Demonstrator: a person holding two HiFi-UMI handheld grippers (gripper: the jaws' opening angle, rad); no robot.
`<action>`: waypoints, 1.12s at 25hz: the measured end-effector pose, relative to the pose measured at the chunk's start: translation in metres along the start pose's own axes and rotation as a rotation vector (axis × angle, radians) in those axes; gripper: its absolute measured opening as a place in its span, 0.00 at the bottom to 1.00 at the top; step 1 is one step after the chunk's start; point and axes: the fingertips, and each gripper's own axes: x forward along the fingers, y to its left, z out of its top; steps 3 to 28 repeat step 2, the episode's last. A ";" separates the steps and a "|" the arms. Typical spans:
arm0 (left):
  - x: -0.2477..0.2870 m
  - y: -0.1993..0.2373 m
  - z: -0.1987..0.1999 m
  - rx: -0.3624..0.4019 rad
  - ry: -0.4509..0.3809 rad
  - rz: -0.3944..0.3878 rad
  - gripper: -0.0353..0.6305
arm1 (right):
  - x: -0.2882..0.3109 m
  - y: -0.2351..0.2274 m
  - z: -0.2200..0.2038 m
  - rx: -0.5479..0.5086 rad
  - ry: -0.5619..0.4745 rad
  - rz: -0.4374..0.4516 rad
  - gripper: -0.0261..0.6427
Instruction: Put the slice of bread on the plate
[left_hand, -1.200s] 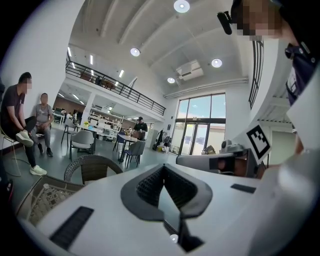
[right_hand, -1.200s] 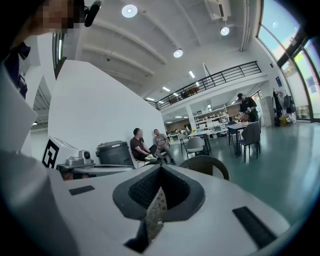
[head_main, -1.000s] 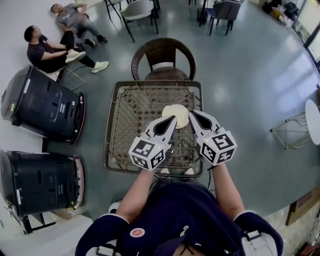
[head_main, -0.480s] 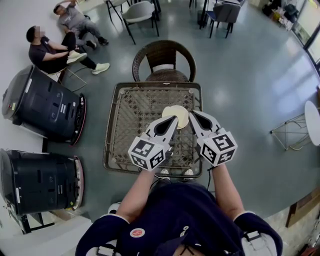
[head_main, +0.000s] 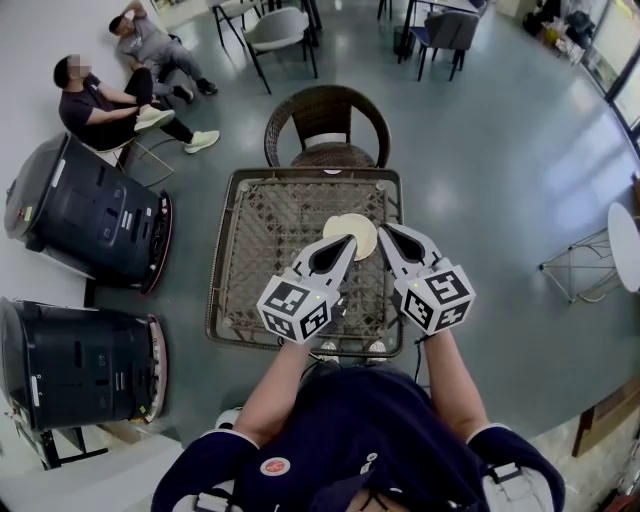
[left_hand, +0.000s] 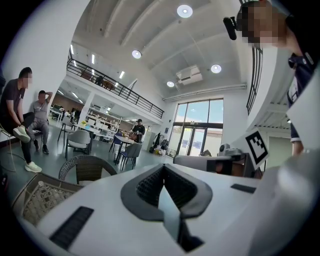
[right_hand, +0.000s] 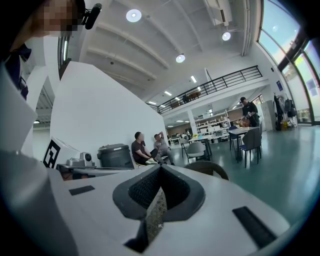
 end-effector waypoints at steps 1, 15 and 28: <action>0.000 -0.001 0.000 0.000 0.000 0.000 0.06 | -0.001 0.000 0.000 -0.001 -0.001 0.000 0.05; 0.000 -0.003 0.000 -0.001 0.000 -0.001 0.06 | -0.003 0.000 0.001 -0.001 -0.002 0.001 0.05; 0.000 -0.003 0.000 -0.001 0.000 -0.001 0.06 | -0.003 0.000 0.001 -0.001 -0.002 0.001 0.05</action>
